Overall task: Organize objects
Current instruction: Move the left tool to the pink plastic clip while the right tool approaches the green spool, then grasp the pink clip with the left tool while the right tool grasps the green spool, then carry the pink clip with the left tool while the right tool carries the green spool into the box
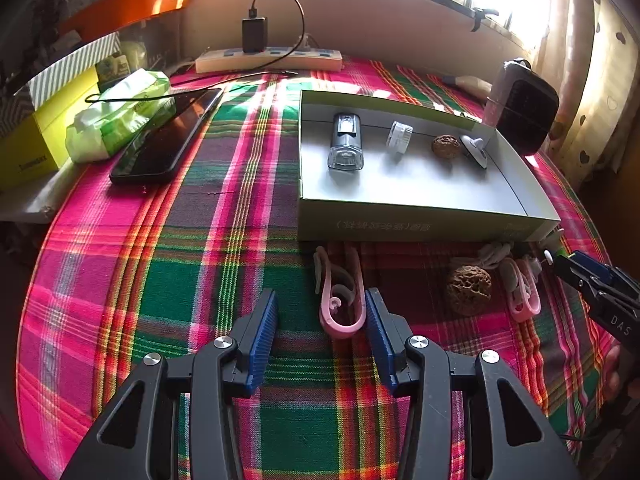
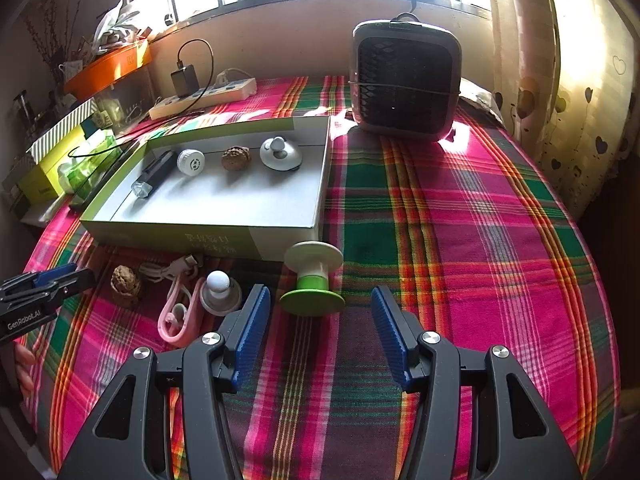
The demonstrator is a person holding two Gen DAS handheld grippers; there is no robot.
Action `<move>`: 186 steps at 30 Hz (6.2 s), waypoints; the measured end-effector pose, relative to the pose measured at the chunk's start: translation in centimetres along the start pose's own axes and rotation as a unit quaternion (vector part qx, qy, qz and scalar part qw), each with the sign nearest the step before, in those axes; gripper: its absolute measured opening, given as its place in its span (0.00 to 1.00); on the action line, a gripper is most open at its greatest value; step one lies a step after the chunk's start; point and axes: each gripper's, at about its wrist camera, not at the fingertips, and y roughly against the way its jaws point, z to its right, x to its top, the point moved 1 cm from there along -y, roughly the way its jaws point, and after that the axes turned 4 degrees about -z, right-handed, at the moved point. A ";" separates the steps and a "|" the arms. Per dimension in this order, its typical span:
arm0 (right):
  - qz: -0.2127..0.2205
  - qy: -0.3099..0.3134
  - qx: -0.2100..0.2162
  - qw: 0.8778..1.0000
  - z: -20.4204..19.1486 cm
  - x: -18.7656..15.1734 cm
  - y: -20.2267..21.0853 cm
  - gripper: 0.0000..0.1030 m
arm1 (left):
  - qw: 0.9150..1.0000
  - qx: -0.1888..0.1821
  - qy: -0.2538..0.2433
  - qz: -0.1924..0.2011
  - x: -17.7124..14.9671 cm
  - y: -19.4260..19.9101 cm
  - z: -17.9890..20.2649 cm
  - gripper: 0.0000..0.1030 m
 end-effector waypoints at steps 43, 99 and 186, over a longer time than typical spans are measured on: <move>-0.011 -0.004 -0.011 1.000 0.4 0.8 -1.5 0.34 | 1.000 0.010 0.010 0.021 0.7 -0.5 -0.5 0.26; -0.002 -0.014 -0.005 1.000 0.2 0.4 -0.6 0.34 | 1.000 0.005 0.011 0.026 0.4 0.0 -0.6 0.21; 0.000 0.076 0.056 0.996 -8.7 8.1 -3.6 0.34 | 0.998 -0.023 -0.052 0.026 7.5 -3.7 2.7 0.23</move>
